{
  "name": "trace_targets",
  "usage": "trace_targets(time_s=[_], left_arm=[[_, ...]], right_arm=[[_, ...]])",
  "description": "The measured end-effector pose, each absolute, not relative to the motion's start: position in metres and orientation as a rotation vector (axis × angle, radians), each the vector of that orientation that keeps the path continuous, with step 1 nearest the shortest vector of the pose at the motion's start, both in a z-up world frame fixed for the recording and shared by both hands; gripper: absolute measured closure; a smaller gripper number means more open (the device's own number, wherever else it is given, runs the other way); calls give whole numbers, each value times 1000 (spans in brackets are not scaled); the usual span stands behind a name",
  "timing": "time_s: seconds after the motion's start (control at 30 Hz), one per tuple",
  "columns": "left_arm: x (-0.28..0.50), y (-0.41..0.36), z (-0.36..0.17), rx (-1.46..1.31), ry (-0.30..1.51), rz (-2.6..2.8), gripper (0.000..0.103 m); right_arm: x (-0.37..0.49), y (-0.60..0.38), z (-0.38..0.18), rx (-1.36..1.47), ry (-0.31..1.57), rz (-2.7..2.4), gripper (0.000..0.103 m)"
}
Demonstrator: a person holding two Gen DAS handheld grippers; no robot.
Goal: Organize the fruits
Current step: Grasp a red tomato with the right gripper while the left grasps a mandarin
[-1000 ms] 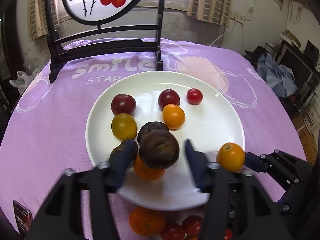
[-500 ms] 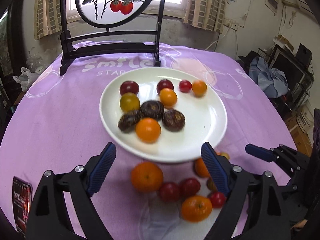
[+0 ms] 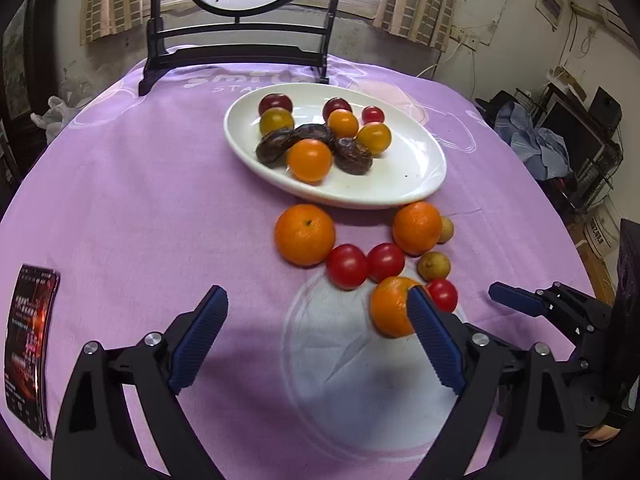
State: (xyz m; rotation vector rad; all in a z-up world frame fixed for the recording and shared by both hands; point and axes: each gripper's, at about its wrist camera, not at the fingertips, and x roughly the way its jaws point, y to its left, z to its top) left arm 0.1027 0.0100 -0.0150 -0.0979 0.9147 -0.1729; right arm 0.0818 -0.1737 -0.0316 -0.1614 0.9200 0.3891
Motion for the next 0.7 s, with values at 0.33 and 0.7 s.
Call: trace_targets(time_s=[0.33, 0.7], left_arm=[[96, 9, -28, -55, 931, -200, 13], [101, 23, -36, -81, 931, -167, 13]], right_arm=[[84, -154, -43, -232, 936, 377, 47], [99, -133, -42, -259, 917, 418, 73]])
